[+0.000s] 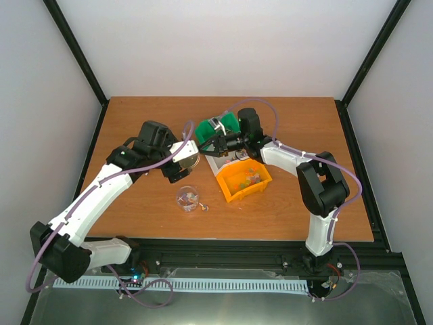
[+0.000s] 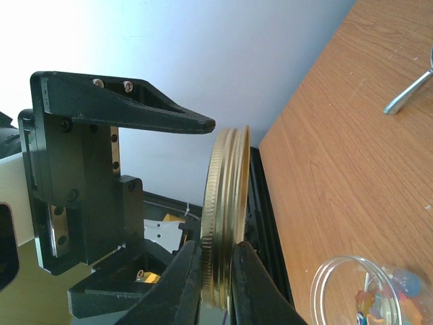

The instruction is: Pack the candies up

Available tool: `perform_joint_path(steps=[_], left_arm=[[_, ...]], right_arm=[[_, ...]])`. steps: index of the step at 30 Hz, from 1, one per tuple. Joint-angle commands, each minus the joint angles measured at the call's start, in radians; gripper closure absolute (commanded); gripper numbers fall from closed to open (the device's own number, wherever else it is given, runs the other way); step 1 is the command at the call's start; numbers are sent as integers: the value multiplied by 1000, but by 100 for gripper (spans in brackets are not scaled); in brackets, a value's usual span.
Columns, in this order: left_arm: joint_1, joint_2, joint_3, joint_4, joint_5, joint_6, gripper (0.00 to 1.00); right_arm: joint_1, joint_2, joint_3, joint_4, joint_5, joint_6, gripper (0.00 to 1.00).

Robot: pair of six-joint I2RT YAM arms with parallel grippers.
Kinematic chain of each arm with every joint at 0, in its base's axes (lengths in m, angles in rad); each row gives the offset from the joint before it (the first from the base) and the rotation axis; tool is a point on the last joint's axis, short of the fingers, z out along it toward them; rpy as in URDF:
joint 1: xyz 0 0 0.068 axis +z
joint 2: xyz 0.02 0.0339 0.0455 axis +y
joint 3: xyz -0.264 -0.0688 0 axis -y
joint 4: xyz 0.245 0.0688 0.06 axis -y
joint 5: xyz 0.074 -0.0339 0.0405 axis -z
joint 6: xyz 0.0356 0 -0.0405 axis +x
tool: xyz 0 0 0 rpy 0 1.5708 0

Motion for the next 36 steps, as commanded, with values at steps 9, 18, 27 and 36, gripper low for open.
perform_joint_path(steps=[9,18,27,36], left_arm=[[-12,43,28,32,-25,-6,0],[-12,54,35,47,-24,-4,1],[-12,51,33,43,-17,-13,15],[-12,-8,-19,-149,55,16,19]], right_arm=[[10,-15,21,-24,-35,-28,97],[10,-9,31,-43,-37,-38,97],[10,1,44,-66,-39,-45,96],[-27,-25,110,-437,52,-404,34]])
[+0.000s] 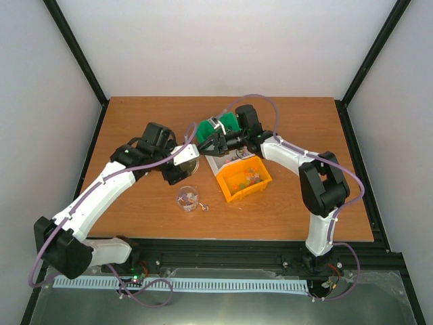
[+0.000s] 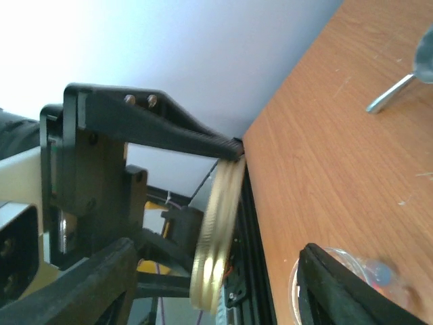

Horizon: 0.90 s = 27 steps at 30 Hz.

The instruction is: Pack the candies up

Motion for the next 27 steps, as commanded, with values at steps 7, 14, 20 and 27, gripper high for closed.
perform_joint_path(steps=[7,14,20,27], left_arm=[[-10,-93,-117,-244,118,54,19],[-10,-26,-163,-227,96,35,16],[-11,45,-184,-155,79,11,15],[-13,141,-180,-75,51,-37,15]], right_arm=[[-54,-115,-79,-391,159,-490,23],[-58,-227,-209,-391,231,-605,22],[-58,-302,-288,-368,266,-627,22],[-58,-377,-343,-380,310,-689,22]])
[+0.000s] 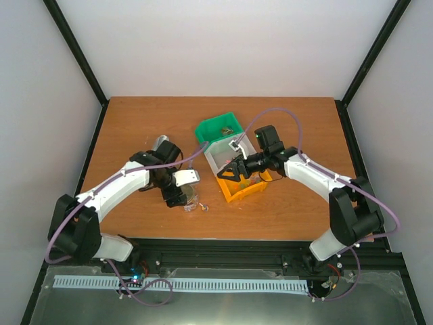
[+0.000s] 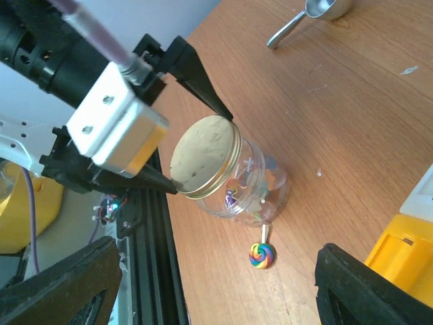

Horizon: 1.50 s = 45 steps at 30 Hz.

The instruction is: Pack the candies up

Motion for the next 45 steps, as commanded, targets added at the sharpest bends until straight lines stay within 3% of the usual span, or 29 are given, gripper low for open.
perform_joint_path(steps=[1,8,23,45], left_arm=[[-14,52,12,70,-26,-47,15],[-28,115,21,76,-47,-47,16],[-43,93,32,-29,-27,-33,16],[-79,134,-1,44,-88,-64,10]], right_arm=[[-4,-53,-25,-10,41,-77,22],[-18,-63,-30,-32,45,-92,22],[-39,-31,-3,-66,22,-123,21],[-45,-30,4,-56,34,-121,16]])
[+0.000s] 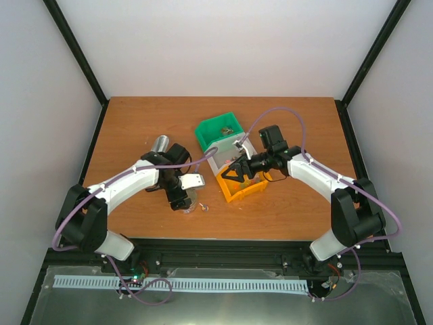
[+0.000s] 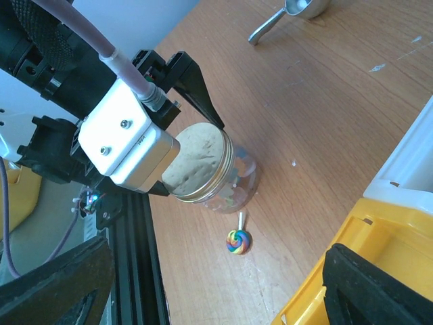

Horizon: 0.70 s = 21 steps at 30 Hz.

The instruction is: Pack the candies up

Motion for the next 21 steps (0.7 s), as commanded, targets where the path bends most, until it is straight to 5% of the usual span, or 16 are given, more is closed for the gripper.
perform_joint_path(steps=[1,13,21], left_arm=[[-10,35,-11,34,-24,-27,11],[-11,136,47,100,-90,-47,11],[-11,96,79,47,-21,-45,0]], right_arm=[[-10,0,16,4,0,-19,16],[-20,-30,1,39,43,-66,15],[-14,-121,-114,156,61,-106,15]])
